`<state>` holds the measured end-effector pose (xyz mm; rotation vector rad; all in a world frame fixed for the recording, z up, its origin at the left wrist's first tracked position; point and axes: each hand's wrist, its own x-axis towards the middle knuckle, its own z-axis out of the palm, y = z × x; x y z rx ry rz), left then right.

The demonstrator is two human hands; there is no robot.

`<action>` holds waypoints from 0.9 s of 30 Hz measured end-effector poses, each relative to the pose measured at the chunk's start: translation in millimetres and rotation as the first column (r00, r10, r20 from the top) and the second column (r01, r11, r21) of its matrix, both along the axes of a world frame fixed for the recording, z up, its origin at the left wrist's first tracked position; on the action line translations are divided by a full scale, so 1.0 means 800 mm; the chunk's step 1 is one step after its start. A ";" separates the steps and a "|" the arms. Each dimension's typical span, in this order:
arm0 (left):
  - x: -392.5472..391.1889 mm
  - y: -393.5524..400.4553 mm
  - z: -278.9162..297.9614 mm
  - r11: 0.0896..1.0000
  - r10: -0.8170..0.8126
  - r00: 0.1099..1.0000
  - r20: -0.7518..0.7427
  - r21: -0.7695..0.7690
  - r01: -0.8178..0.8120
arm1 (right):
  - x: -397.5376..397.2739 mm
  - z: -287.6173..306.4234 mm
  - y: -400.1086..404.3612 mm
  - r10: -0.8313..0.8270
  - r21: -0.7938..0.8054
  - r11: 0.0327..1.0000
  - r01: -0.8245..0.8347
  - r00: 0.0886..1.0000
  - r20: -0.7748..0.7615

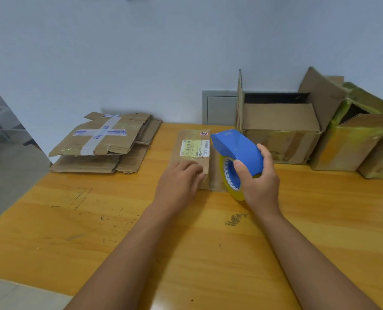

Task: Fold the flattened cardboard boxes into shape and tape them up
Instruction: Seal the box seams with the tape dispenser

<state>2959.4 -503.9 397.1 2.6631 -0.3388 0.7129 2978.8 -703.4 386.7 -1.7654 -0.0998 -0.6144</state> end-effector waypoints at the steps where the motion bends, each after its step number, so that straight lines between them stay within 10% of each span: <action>1: 0.001 0.001 -0.002 1.000 -0.022 1.000 -0.004 0.002 0.022 | 0.001 0.000 0.000 0.000 0.000 1.000 0.000 1.000 -0.001; 27: 0.012 -0.007 -0.019 0.999 0.051 0.995 0.080 -0.018 -0.050 | -0.002 0.001 0.000 0.009 -0.001 1.000 -0.009 1.000 -0.014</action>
